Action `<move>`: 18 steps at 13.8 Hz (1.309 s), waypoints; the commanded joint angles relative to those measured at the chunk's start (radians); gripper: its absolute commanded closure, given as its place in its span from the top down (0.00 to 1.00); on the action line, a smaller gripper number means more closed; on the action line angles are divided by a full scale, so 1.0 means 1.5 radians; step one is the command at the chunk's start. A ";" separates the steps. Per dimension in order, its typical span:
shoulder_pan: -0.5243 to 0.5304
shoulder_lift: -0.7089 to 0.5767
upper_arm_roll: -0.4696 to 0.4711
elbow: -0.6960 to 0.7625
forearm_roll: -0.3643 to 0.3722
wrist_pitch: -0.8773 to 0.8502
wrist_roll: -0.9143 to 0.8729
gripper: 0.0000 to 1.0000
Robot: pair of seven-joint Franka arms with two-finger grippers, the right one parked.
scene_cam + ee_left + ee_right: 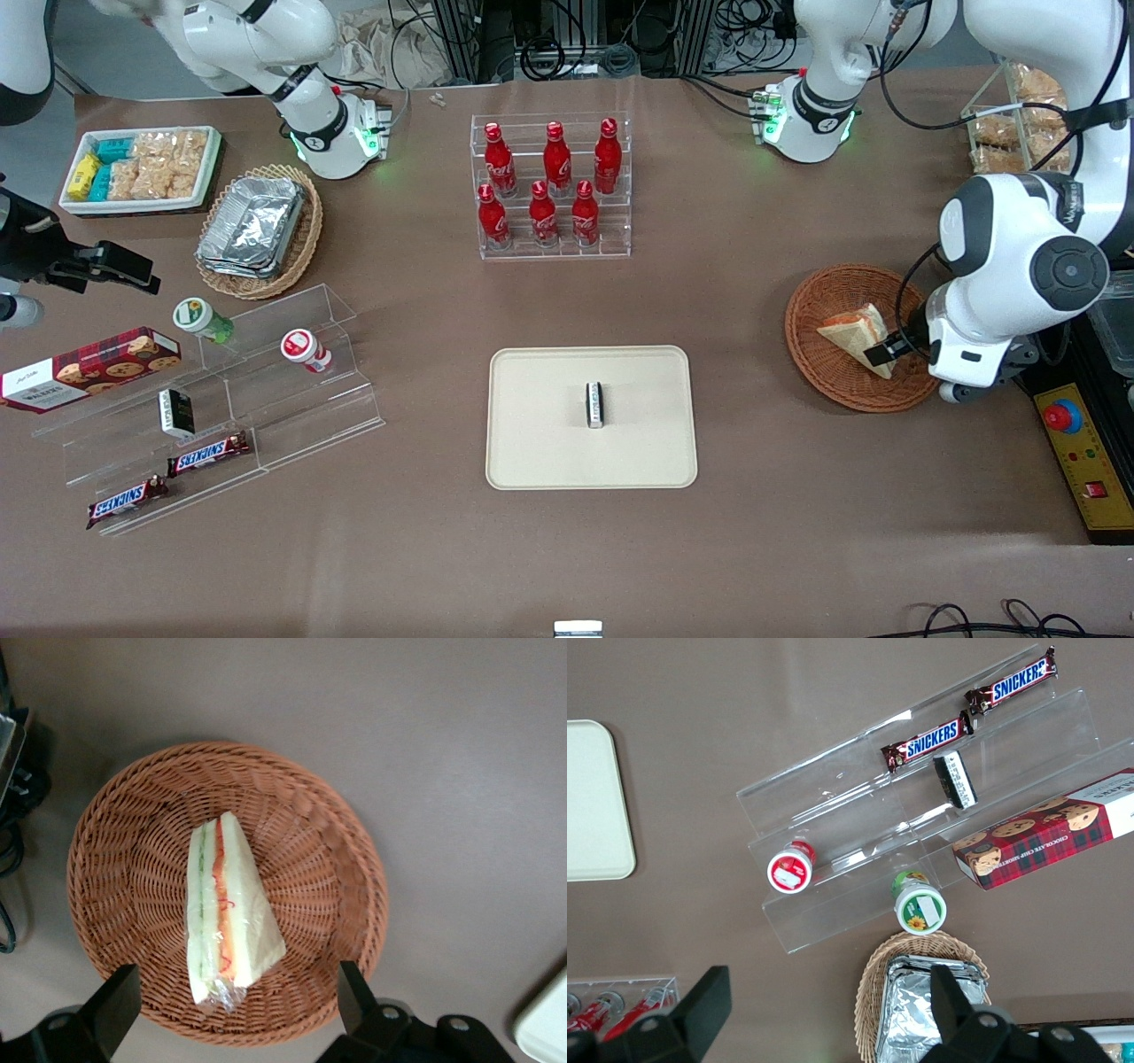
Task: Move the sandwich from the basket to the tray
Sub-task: 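Lower the open left gripper over the wrapped sandwich in the wicker basket, then close the left gripper on the sandwich's wrapped edge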
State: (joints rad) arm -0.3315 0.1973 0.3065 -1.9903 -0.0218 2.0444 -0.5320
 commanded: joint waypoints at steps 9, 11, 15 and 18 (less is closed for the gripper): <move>0.021 -0.021 -0.006 -0.179 -0.005 0.204 -0.159 0.98; 0.023 -0.009 -0.006 -0.180 -0.021 0.207 -0.167 0.99; 0.025 0.020 -0.005 -0.177 -0.076 0.207 -0.167 0.98; 0.039 0.032 -0.005 -0.177 -0.094 0.212 -0.167 0.98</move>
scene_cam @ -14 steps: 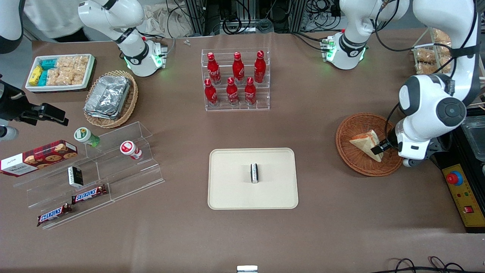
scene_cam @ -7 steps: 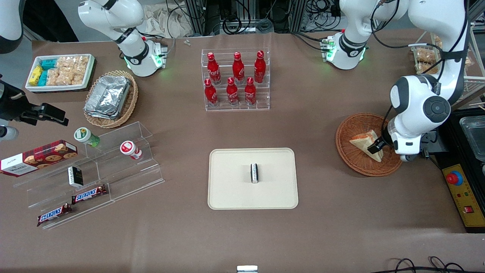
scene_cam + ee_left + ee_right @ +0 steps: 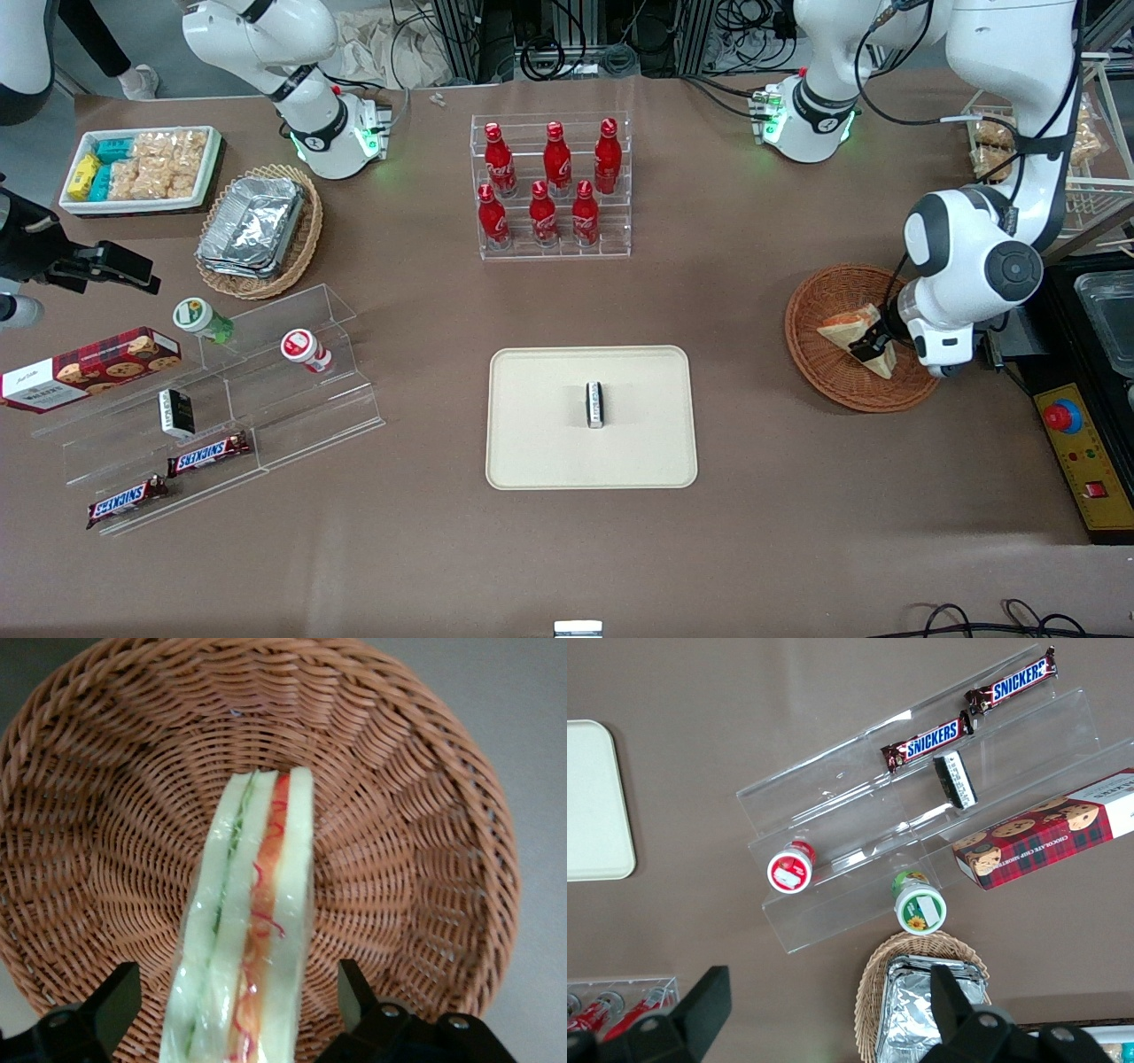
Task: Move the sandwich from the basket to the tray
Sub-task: 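Close the left gripper on the sandwich's wrapped edge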
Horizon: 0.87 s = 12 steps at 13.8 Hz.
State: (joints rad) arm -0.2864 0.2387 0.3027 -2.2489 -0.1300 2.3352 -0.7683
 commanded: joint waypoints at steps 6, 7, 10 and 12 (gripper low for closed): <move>0.007 0.024 -0.004 -0.005 -0.039 0.045 -0.006 0.10; 0.007 0.024 -0.004 -0.004 -0.039 0.044 -0.006 0.07; 0.006 0.023 -0.004 -0.001 -0.038 0.041 0.004 0.00; 0.004 0.012 -0.004 0.005 -0.036 0.029 0.006 0.00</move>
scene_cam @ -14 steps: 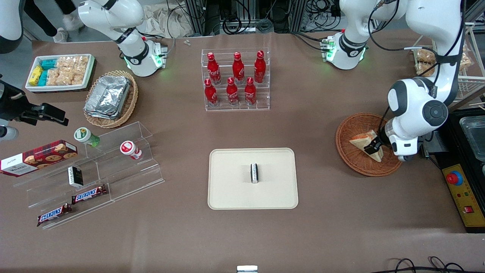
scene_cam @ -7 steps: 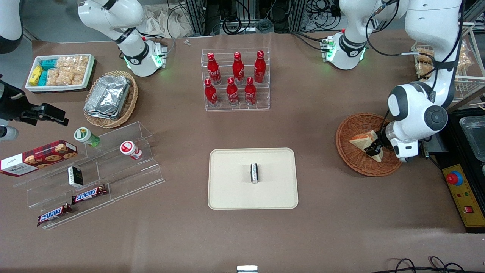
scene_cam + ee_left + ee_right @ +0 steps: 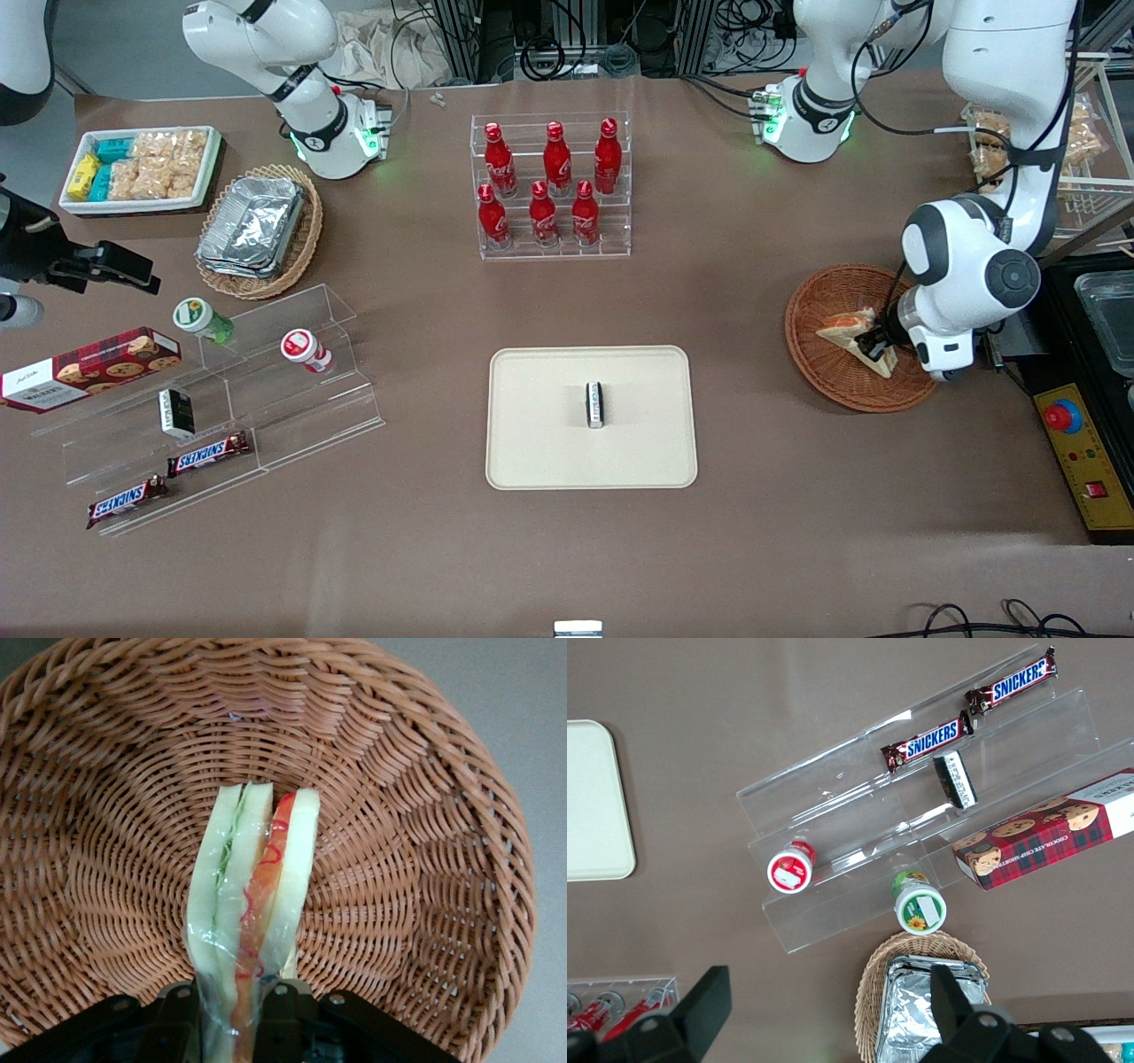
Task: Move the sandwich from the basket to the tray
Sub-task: 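Close the left gripper on the sandwich's wrapped edge, then lift the sandwich out of the basket with the left gripper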
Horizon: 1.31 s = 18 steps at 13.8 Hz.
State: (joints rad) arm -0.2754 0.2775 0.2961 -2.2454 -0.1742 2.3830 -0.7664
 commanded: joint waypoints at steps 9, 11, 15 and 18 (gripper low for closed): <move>-0.008 -0.096 -0.006 0.287 0.095 -0.378 0.177 0.00; -0.049 -0.071 -0.012 0.406 0.098 -0.456 0.194 0.00; -0.177 -0.014 -0.013 0.483 0.093 -0.472 0.192 0.00; -0.276 0.116 -0.013 0.573 0.083 -0.464 0.182 0.00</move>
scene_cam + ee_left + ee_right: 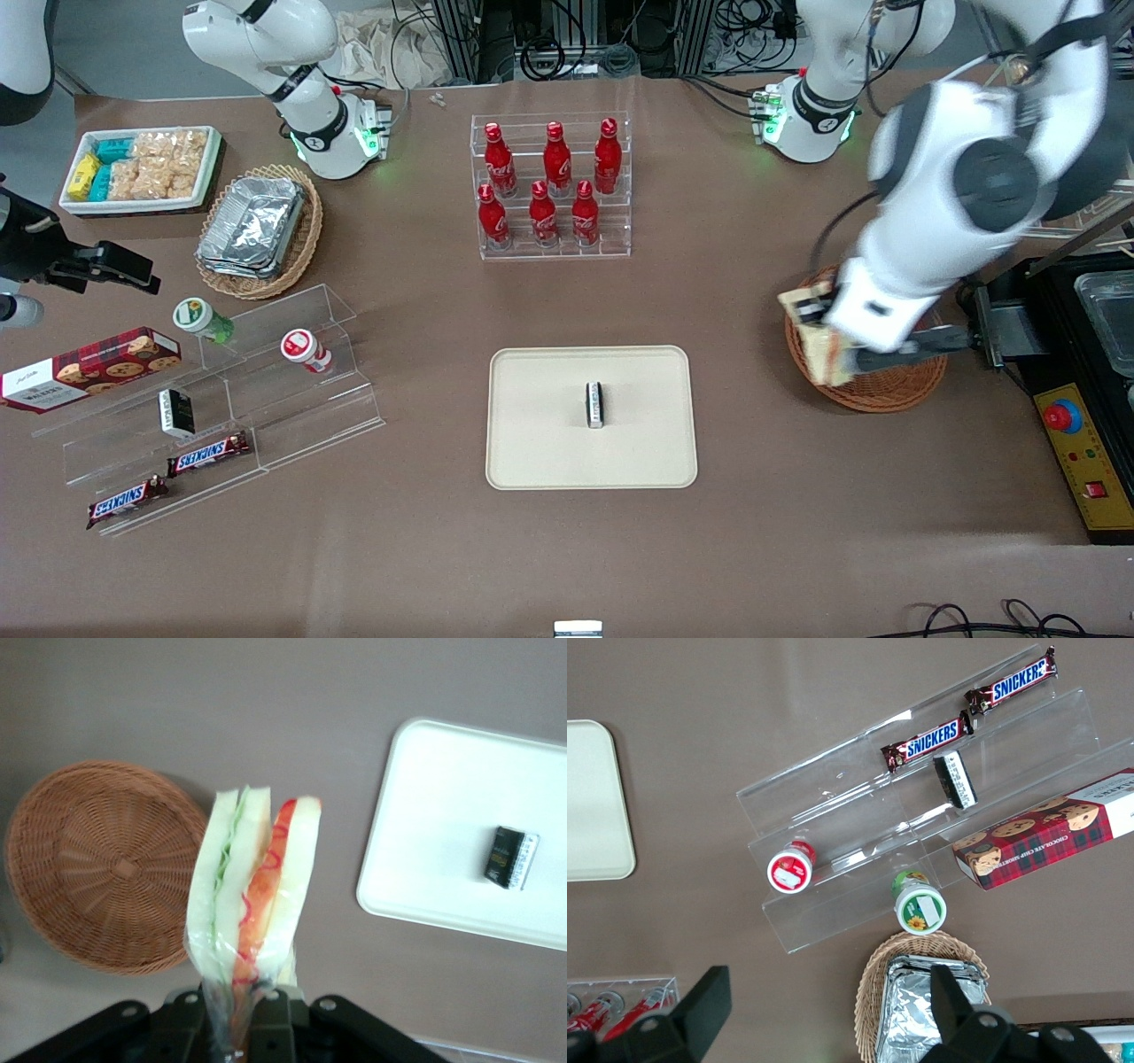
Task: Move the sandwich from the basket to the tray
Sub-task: 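Lift the sandwich out of the basket with the left gripper, then carry the sandwich over the cream tray beside the black box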
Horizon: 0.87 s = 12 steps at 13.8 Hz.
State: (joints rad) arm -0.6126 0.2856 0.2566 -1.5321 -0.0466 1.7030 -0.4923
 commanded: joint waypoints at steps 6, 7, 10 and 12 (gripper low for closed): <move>-0.079 0.262 -0.010 0.139 -0.103 0.106 0.012 0.00; -0.079 0.289 -0.010 0.138 -0.104 0.122 0.012 0.00; -0.076 0.346 -0.010 0.139 -0.101 0.190 0.013 0.00; -0.072 0.375 -0.008 0.137 -0.096 0.241 0.045 0.00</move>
State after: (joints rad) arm -0.7273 0.7958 0.2381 -1.3638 -0.1816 2.0227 -0.4746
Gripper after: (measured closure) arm 0.841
